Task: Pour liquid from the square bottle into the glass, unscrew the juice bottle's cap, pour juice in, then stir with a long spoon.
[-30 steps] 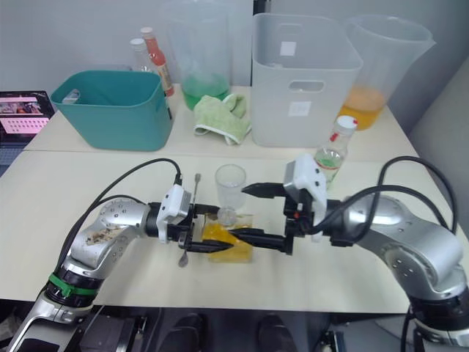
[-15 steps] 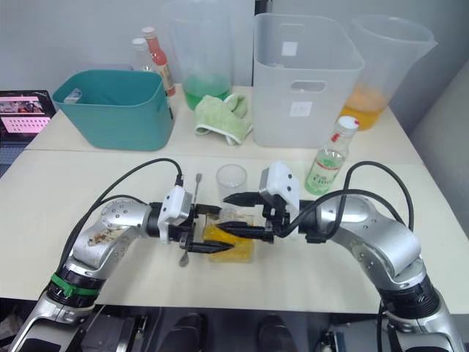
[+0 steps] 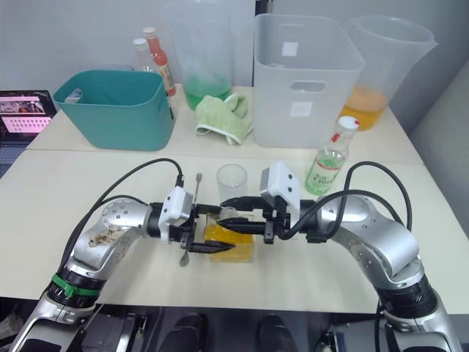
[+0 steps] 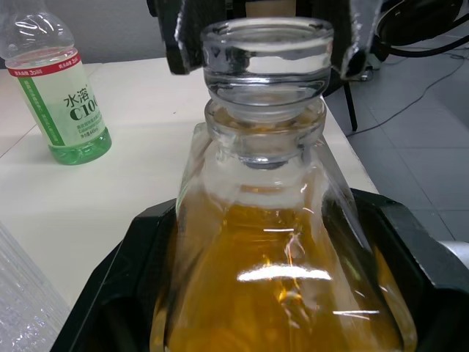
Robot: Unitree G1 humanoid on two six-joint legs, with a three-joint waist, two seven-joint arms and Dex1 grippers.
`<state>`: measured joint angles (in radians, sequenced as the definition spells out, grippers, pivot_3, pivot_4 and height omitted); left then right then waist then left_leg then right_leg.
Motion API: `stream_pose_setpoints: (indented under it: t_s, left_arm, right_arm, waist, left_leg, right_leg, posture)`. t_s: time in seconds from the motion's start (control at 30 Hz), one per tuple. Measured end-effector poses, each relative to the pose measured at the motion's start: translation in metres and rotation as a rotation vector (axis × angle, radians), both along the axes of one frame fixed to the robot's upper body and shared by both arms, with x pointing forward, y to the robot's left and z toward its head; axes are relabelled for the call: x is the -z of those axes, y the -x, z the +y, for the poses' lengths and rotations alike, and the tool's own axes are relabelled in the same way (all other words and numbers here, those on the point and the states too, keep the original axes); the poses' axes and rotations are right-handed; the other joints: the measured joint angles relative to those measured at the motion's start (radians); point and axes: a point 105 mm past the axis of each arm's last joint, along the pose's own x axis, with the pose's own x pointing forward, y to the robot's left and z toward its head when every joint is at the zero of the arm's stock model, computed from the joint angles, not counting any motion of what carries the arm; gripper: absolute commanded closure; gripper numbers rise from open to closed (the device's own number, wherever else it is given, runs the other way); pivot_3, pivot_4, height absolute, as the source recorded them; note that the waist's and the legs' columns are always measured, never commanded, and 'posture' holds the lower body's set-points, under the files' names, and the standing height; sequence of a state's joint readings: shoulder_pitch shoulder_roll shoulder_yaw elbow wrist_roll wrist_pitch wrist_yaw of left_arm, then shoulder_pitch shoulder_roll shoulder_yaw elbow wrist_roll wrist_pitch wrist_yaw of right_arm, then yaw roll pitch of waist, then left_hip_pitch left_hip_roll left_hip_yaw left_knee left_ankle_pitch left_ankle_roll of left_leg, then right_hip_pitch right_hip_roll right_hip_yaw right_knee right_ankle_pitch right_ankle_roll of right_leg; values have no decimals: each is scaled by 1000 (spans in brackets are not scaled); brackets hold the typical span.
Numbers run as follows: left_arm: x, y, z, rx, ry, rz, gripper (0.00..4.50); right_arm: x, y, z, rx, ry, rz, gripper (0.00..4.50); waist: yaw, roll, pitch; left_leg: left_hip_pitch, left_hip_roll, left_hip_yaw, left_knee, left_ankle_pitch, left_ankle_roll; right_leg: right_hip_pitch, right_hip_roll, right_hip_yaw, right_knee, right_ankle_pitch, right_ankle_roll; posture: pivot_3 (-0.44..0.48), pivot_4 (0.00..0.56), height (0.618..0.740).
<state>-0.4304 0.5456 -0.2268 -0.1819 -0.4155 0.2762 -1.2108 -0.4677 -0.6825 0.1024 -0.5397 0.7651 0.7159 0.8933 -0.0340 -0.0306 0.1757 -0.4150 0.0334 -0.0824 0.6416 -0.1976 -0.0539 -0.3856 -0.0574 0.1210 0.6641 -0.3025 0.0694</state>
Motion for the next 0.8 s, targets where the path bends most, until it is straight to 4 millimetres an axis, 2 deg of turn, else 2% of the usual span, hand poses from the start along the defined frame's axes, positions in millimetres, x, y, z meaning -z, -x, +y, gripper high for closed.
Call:
stream_pose_setpoints:
  t_s: [0.07,0.23,0.43,0.6,0.73,0.8]
  left_arm:
    - [0,1,0,5,-2,-8,1681]
    - [2,1,-2,11,-14,-16,1681]
    - [3,2,-4,17,-18,-15,1681]
    - [3,2,-6,15,-12,-17,1681]
    - [4,1,-8,-4,9,-6,1681]
    - [5,2,-8,-15,16,2,1681]
  right_arm:
    - [-1,1,-1,-5,-7,16,3466]
    - [-36,9,2,-65,-102,-97,3466]
    - [-45,11,-5,-63,-124,-112,3466]
    - [-56,2,-40,68,-109,-145,3466]
    - [-32,-23,-106,380,-35,-49,3466]
    - [-23,-29,-135,512,-37,-17,3466]
  waist:
    - [0,0,0]
    - [2,0,0]
    - [4,0,0]
    - [14,0,0]
    - [23,0,0]
    - [21,0,0]
  left_leg:
    - [0,0,0,0,0,0]
    - [1,0,0,0,0,0]
    - [1,0,0,0,0,0]
    - [1,0,0,0,0,0]
    - [1,-1,1,0,0,0]
    - [2,0,1,0,0,0]
  right_leg:
    - [0,0,0,0,0,0]
    - [1,0,0,0,0,0]
    - [1,0,0,0,0,0]
    - [2,0,0,-1,0,0]
    - [3,0,1,-3,1,1]
    - [3,0,1,-2,1,1]
  posture:
    - [0,150,740]
    - [0,150,740]
    - [0,150,740]
    - [0,150,740]
    - [0,150,740]
    - [0,150,740]
